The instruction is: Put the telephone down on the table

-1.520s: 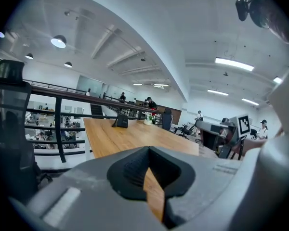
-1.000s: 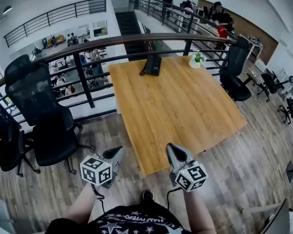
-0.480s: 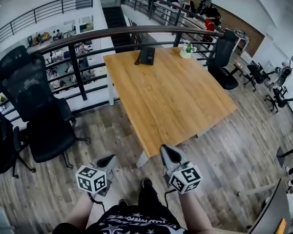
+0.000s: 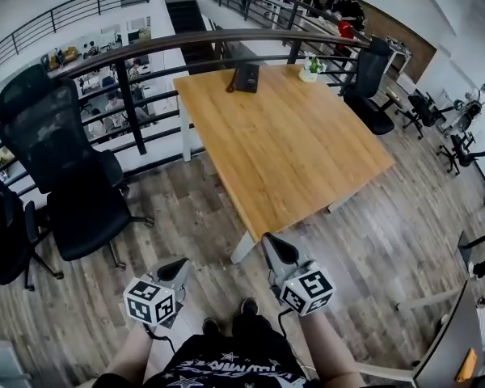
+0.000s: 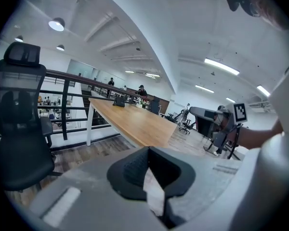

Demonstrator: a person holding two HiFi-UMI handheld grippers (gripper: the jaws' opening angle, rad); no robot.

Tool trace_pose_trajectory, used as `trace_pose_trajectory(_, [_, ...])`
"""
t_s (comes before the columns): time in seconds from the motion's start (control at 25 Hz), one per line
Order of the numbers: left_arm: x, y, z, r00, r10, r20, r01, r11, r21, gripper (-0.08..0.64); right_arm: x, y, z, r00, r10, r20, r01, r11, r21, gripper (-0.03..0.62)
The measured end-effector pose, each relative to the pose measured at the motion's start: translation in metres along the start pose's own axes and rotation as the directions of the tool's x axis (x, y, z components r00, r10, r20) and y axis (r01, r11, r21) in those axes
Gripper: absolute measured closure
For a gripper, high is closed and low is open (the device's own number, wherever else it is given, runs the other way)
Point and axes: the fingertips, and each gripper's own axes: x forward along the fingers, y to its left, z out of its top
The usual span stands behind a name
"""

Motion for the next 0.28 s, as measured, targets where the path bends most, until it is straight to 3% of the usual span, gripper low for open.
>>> trace_pose_trajectory(0.28, [-0.020, -0.030, 0.034, 1.000, -0.003, 0.016, 0.003, 1.000, -0.005, 0.558, -0.022, 0.016, 0.030, 1.000, 0.015, -0.004, -0.015, 0.999, 0.039, 0.591])
